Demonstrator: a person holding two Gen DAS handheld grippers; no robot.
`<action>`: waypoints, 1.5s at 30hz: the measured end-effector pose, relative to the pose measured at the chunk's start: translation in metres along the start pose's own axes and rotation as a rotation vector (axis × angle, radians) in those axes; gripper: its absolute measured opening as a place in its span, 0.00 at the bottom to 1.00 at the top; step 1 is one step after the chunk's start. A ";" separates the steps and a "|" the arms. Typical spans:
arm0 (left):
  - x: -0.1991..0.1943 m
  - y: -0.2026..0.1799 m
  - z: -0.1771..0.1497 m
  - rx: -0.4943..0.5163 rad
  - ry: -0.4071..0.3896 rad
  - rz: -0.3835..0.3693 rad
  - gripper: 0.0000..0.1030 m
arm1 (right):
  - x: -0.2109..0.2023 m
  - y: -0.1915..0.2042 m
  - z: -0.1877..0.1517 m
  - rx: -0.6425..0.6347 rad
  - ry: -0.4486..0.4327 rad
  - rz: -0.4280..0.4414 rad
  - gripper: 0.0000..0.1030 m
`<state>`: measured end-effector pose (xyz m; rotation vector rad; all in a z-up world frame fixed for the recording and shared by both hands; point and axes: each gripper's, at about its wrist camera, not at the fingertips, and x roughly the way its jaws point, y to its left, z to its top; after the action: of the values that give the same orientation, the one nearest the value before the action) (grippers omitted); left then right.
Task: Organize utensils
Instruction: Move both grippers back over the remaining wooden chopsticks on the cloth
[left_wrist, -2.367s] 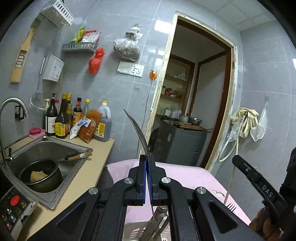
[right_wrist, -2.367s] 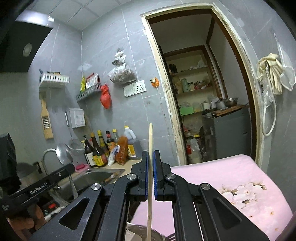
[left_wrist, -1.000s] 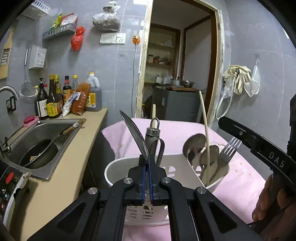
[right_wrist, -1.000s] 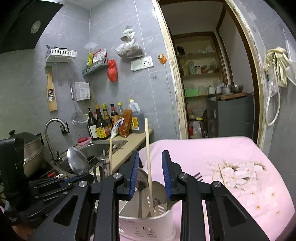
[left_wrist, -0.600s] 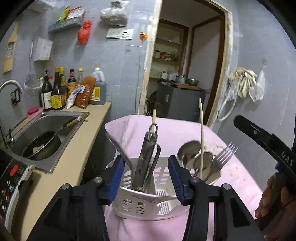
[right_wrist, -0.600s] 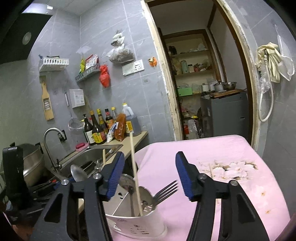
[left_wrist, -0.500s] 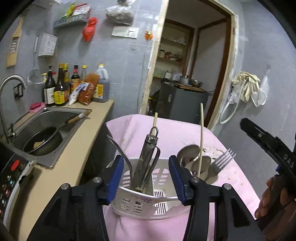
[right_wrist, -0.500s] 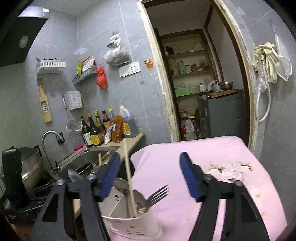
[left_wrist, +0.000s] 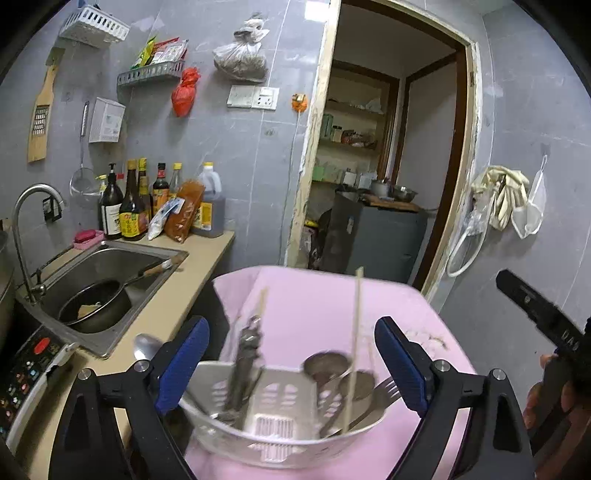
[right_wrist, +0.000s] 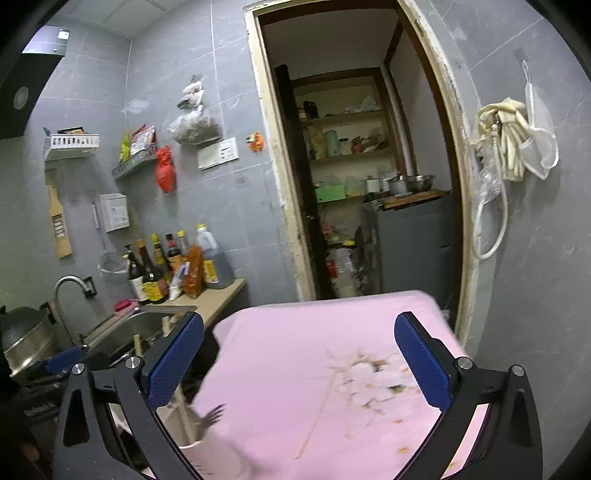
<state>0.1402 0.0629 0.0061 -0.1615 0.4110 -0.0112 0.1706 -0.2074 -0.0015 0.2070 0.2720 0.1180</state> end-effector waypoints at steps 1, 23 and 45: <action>0.000 -0.007 0.004 0.001 -0.017 0.005 0.93 | 0.001 -0.003 0.003 -0.006 -0.003 -0.008 0.99; 0.097 -0.163 0.028 -0.011 -0.050 0.121 1.00 | 0.087 -0.141 0.050 -0.182 0.081 -0.008 0.99; 0.246 -0.170 -0.020 -0.021 0.483 0.217 0.69 | 0.257 -0.193 -0.060 -0.003 0.659 0.280 0.77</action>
<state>0.3614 -0.1189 -0.0827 -0.1331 0.9096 0.1705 0.4164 -0.3471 -0.1657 0.1976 0.8988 0.4672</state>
